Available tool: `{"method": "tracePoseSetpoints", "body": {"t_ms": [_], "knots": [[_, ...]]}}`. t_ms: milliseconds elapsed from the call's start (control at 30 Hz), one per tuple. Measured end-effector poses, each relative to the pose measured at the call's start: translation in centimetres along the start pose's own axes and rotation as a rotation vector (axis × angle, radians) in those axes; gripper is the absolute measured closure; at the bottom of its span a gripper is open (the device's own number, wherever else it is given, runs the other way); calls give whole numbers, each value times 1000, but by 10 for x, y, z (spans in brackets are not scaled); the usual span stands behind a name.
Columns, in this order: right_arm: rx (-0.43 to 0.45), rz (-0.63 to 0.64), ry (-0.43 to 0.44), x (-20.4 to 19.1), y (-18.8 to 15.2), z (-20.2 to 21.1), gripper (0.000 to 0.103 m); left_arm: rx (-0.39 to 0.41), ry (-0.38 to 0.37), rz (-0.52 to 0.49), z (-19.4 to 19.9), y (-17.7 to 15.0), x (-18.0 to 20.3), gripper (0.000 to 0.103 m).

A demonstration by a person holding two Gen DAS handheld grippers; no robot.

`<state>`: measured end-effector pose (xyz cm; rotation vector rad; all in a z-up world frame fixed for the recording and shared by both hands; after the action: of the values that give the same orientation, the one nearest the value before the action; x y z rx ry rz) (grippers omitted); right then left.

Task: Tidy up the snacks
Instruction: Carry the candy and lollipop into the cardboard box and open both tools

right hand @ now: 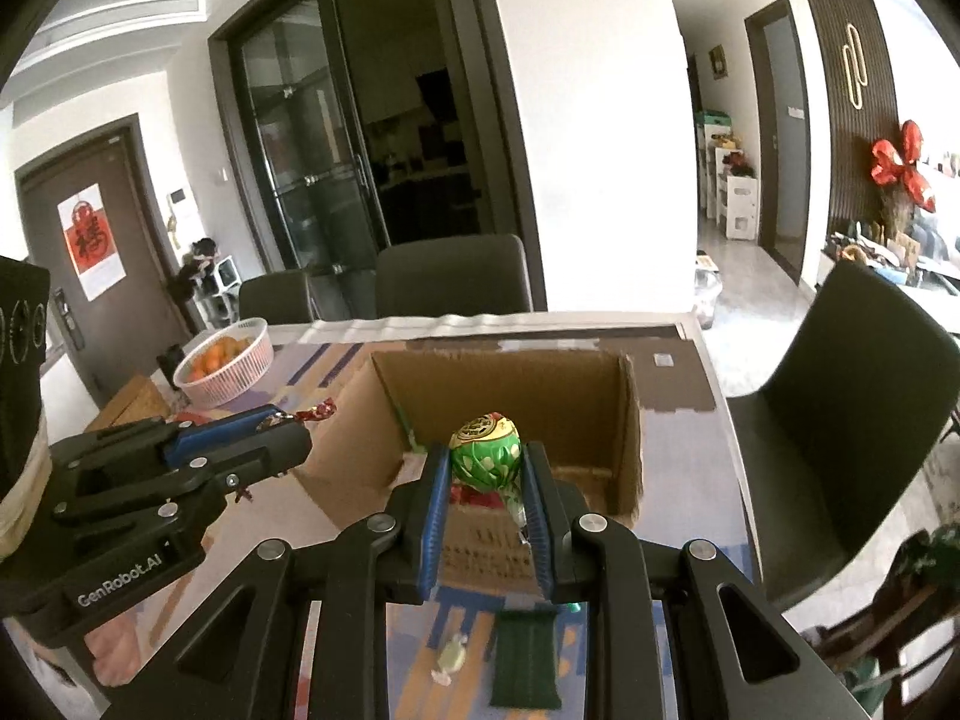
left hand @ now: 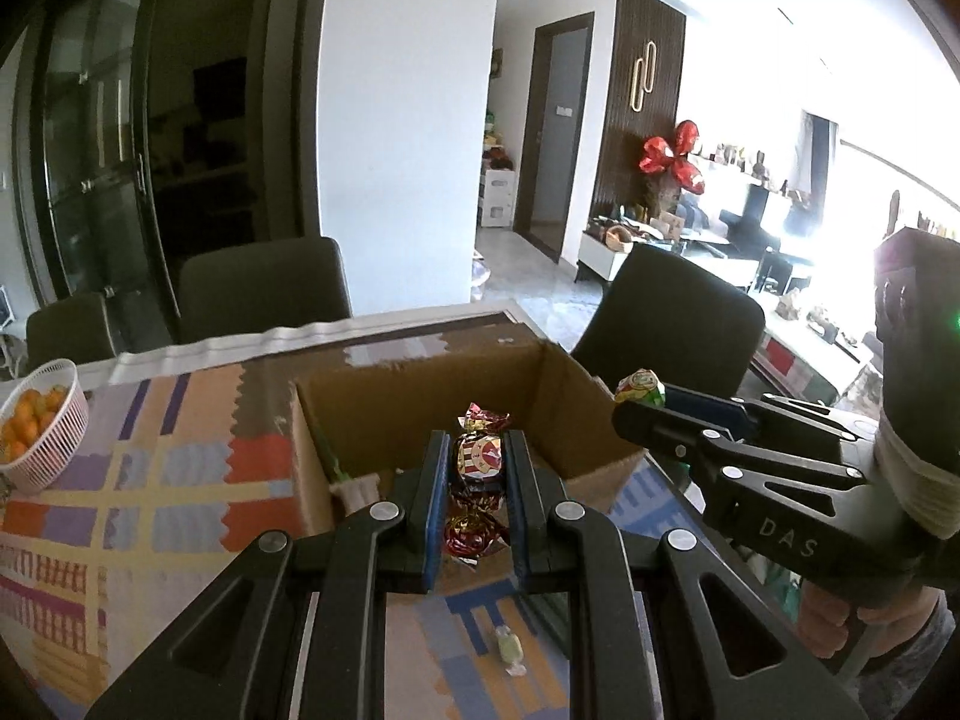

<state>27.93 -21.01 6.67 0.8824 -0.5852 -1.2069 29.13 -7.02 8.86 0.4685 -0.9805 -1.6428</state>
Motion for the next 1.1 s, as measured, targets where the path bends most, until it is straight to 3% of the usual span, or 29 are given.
{"method": "tracePoseSetpoints", "body": {"t_ms": [400,667,700,767,800,833,1100], "knots": [[-64,-42,76,15,33,-51,78,-50,18,34,-39,26,-21,84],[-129,-60,57,29,31,-84,78,-100,58,41,-70,26,-27,83],[-132,-61,53,30,30,-85,77,-99,67,38,-71,26,-28,81],[-151,-61,38,31,28,-91,72,-97,91,37,-73,26,-28,63],[-163,-60,32,32,27,-93,61,-89,100,39,-71,25,-29,61],[-169,-62,23,31,28,-95,58,-80,106,39,-69,24,-29,60],[-124,-29,-21,23,16,-68,58,-42,112,-7,-42,8,-15,56]]}}
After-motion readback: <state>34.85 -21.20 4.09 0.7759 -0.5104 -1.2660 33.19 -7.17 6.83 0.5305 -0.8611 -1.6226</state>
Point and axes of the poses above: each gripper's, at about its wrist camera, not at the fingertips, and z roughly against the way its jaws point, x to its right, y to its top, the point moved 1 cm from there along -z, roughly the way its jaws point, and after that the axes turned 7 degrees about z, right-handed, at the moved point
